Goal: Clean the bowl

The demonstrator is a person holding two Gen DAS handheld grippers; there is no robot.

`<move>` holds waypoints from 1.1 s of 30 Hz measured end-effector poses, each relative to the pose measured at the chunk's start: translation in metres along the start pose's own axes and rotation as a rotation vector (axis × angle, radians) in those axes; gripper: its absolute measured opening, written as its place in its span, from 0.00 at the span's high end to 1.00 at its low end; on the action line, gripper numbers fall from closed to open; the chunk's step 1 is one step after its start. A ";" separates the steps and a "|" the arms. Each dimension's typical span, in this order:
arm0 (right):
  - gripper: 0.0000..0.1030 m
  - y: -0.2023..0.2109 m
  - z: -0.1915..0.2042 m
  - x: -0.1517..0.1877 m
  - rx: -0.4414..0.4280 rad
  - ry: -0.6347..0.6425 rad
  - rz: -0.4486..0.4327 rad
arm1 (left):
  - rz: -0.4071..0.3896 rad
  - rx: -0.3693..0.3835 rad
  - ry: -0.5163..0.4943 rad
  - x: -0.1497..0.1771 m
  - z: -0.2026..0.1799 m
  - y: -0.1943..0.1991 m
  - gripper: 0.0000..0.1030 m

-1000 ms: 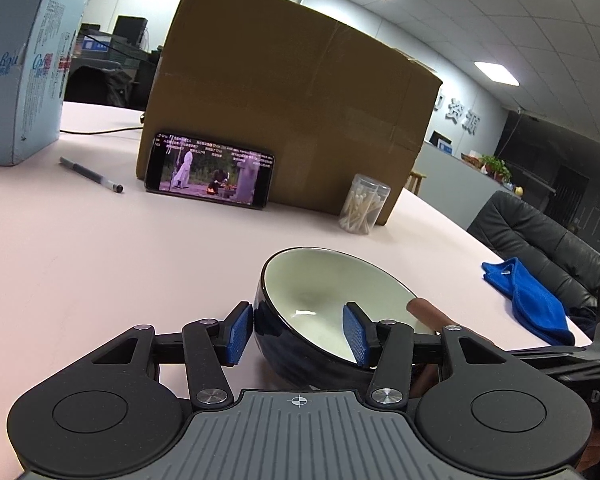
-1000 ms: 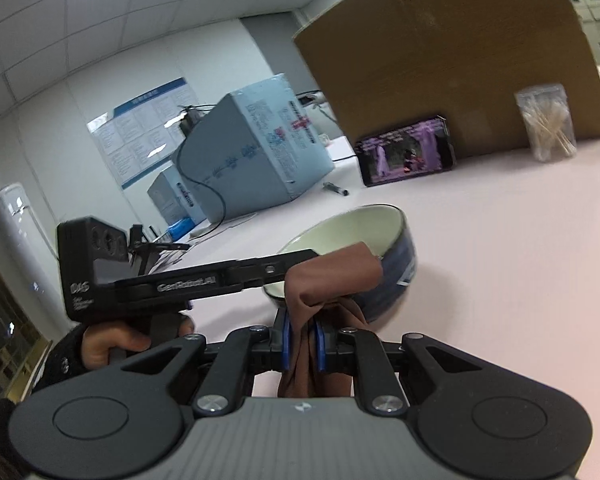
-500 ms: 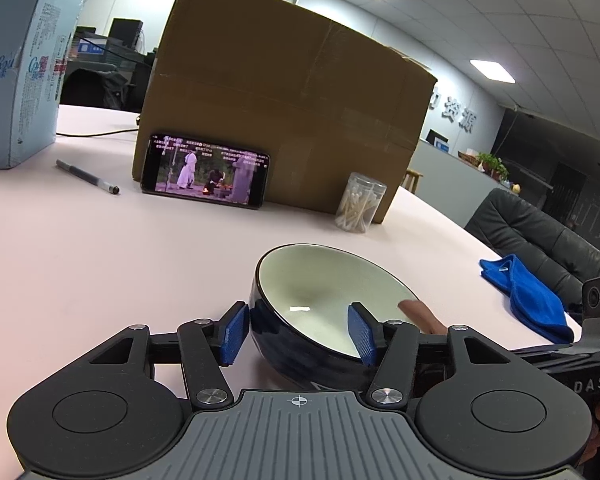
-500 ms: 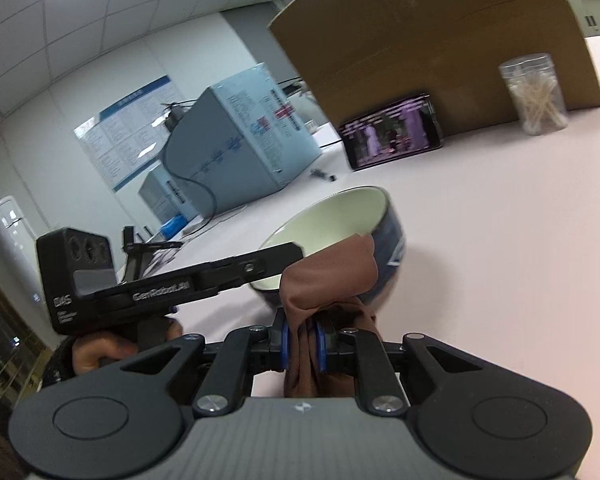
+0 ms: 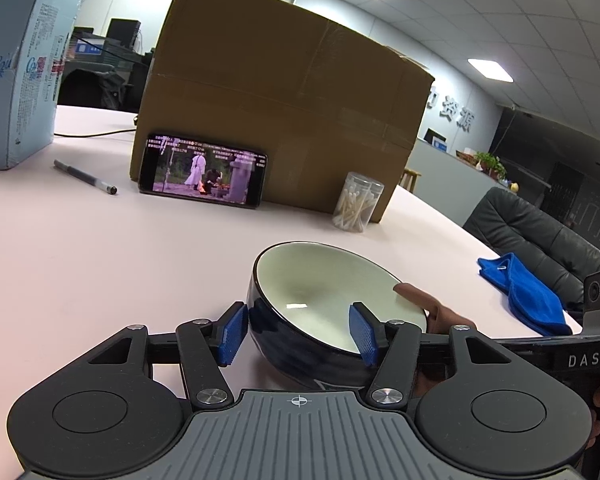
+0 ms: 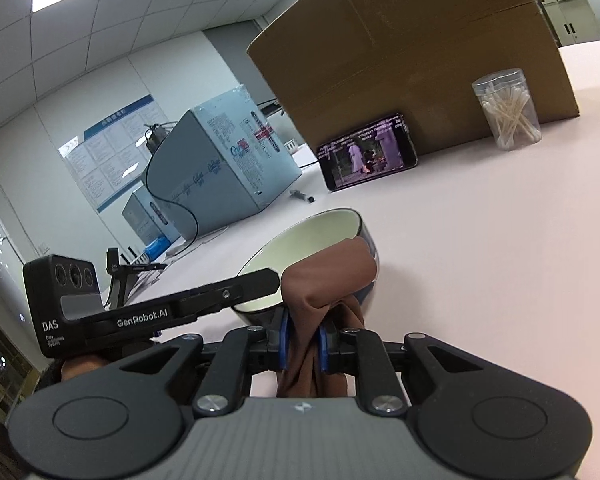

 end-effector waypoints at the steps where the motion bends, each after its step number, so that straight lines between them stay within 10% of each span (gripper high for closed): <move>1: 0.83 -0.001 0.001 0.001 -0.008 0.006 0.006 | 0.000 0.000 0.000 0.000 0.000 0.000 0.46; 33: 0.84 0.000 0.005 0.001 -0.028 0.001 0.010 | -0.002 0.003 -0.002 0.000 0.000 0.000 0.45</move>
Point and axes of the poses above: each gripper's, at about its wrist camera, not at the fingertips, and y roughly against the way its jaws point, z to its left, x to its underside, the point moved 6 cm from there along -y, roughly the way its jaws point, and after that the axes turned 8 degrees about y, right-handed, at the moved point
